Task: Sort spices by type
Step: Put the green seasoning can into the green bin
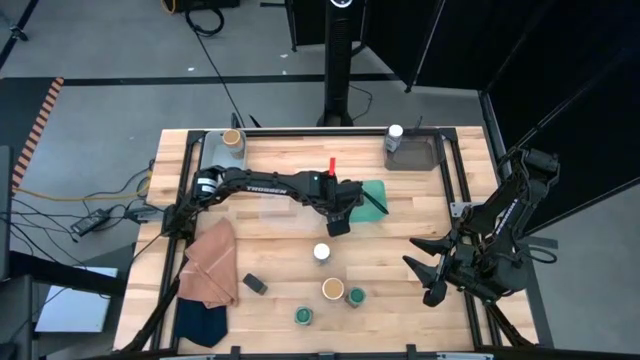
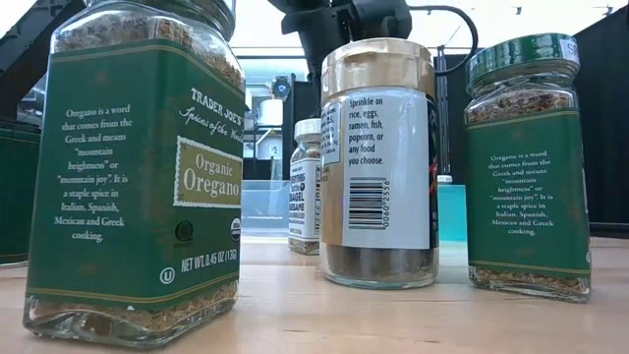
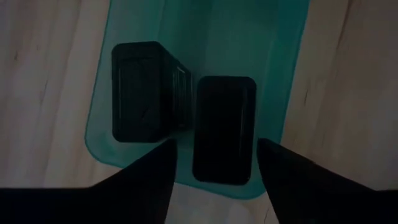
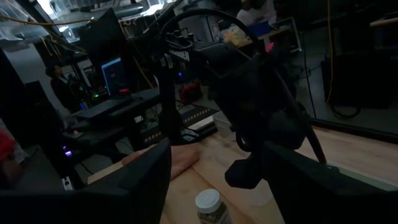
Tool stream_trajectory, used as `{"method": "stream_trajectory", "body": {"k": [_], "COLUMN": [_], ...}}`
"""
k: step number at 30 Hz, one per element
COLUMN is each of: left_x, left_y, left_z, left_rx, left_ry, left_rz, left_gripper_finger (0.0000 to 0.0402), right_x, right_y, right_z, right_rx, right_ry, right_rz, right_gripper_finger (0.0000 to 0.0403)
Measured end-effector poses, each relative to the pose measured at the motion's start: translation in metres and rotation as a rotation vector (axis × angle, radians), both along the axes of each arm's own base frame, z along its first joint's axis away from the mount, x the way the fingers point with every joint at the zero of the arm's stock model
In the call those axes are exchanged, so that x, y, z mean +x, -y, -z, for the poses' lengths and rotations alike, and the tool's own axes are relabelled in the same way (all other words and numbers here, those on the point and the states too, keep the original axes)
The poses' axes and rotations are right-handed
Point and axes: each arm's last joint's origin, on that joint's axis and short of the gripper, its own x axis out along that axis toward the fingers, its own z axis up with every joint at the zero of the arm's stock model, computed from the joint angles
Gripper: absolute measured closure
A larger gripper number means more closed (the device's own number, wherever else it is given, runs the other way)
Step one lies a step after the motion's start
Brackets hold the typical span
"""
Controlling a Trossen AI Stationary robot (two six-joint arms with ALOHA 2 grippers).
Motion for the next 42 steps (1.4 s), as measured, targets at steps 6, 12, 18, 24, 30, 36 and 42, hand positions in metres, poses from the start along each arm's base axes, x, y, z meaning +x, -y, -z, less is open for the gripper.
{"method": "stream_trajectory", "body": {"k": [6,12,18,24,30,36,42], "left_x": [-0.002,-0.008,-0.035,-0.091,-0.134,-0.174,-0.202], "left_y": [0.006,0.018,0.060,0.122,0.179,0.218,0.235], "left_z": [-0.024,-0.073,-0.127,-0.129,-0.114,-0.094,-0.084], "left_rx": [0.005,-0.007,-0.023,0.046,0.075,0.051,0.036], "left_ry": [-0.026,0.009,0.053,-0.130,-0.198,-0.282,-0.273], "left_rz": [0.024,0.010,0.072,0.169,0.245,0.307,0.255], "left_gripper_finger": [0.0170,0.0170,0.0170,0.0170,0.0170,0.0170,0.0170], "right_x": [0.000,0.000,0.000,0.000,0.000,0.000,0.000], "right_y": [0.000,0.000,0.000,0.000,0.000,0.000,0.000], "right_z": [0.000,0.000,0.001,0.002,0.002,0.002,0.002], "right_rx": [0.000,-0.003,-0.013,-0.023,-0.029,-0.029,-0.029], "right_ry": [0.000,-0.002,-0.007,-0.012,-0.015,-0.015,-0.015], "right_rz": [0.000,0.000,0.000,-0.001,-0.001,-0.001,-0.001], "right_gripper_finger": [0.0146,0.0148,0.0146,0.0148,0.0147,0.0146,0.0148]}}
